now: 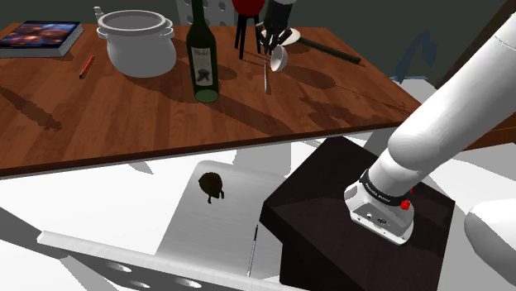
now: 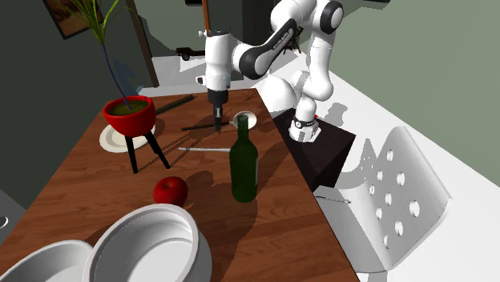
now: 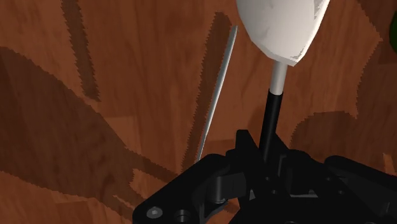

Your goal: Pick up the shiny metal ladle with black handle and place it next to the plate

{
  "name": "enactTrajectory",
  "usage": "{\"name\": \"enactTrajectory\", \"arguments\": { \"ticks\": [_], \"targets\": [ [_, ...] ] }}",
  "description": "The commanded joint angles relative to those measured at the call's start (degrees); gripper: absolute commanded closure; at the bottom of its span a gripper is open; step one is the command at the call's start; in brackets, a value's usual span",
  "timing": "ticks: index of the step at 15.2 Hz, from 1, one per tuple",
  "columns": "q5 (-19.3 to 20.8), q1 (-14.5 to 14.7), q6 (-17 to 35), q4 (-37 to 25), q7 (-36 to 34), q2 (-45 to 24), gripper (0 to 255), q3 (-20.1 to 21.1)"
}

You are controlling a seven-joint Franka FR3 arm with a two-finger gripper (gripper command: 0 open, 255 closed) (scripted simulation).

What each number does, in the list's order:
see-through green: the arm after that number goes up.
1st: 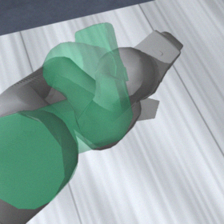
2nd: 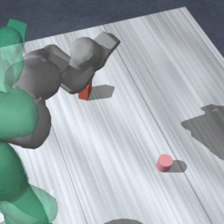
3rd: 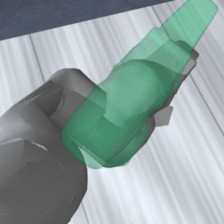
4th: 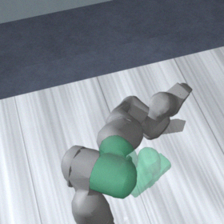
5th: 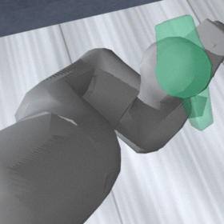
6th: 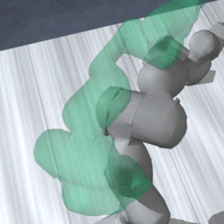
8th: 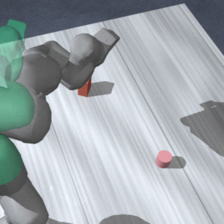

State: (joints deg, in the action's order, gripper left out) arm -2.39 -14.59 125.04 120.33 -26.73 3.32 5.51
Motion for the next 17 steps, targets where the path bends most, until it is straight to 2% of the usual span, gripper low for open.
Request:
{"name": "enactTrajectory", "arguments": {
  "ticks": [1, 8, 14, 17],
  "targets": [
    [0.2, -0.7, -0.6, -4.0, 1.4, -3.4, 255, -0.8],
    [0.3, -3.1, -5.2, -22.2, 5.7, -17.2, 255, -2.8],
    [0.2, -5.1, -12.2, -43.1, 8.6, -31.3, 255, -3.8],
    [0.1, -5.1, -10.0, -41.2, 8.7, -31.5, 255, -3.7]
  ]
}}
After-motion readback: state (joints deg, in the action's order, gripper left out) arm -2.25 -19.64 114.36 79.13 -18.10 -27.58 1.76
